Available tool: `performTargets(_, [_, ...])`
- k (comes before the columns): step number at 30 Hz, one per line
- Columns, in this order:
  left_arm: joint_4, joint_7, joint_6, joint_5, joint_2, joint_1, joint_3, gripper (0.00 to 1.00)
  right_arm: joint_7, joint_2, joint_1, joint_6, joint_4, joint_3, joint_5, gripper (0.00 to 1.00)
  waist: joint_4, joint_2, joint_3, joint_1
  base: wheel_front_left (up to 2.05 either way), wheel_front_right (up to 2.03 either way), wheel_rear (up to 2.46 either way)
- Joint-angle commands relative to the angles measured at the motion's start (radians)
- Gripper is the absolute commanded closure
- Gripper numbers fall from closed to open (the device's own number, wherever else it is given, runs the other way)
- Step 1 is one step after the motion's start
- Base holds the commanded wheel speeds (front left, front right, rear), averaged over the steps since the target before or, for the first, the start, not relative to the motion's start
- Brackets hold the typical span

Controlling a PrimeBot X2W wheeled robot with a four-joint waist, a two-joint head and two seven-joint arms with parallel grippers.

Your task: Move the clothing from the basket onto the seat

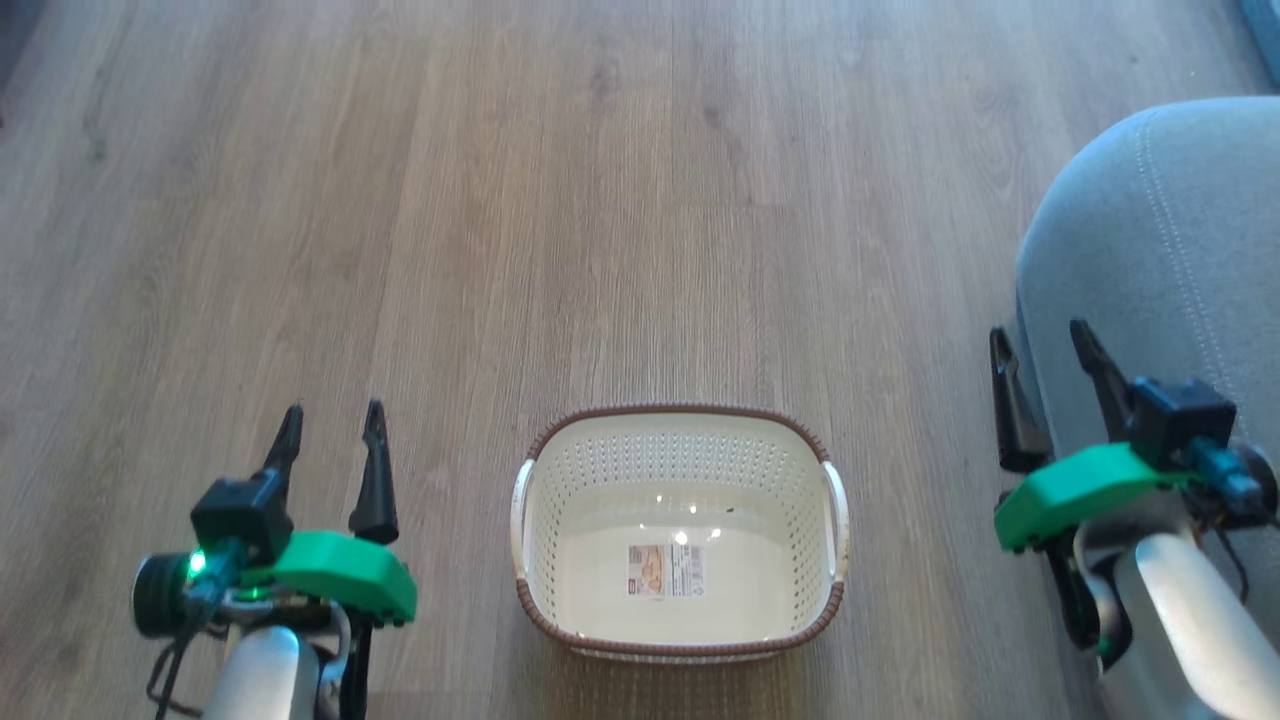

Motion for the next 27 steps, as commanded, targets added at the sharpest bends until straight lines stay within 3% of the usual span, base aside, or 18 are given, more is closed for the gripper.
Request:
performTargets(1, [-0.041,-0.006,0.006,0.008,-0.001,-0.015,0.046,0.0,-0.012,0.002,0.002,0.007,-0.039,0.01,-0.003,0.0,-0.003,0.0,-0.012,0.0001,0.0,0.0,0.0])
performTargets(16, [-0.108,-0.006,0.006,0.032,-0.015,0.076,0.093,0.0,-0.012,0.047,0.111,0.007,-0.077,-0.013,-0.035,0.0,-0.016,0.0,-0.037,0.0001,0.0,0.0,0.0])
performTargets(27, [-0.11,-0.006,0.011,0.028,-0.016,0.084,0.091,0.0,-0.012,0.047,0.107,0.007,-0.076,-0.009,-0.046,0.0,-0.023,0.0,-0.032,0.0001,0.0,0.0,0.0])
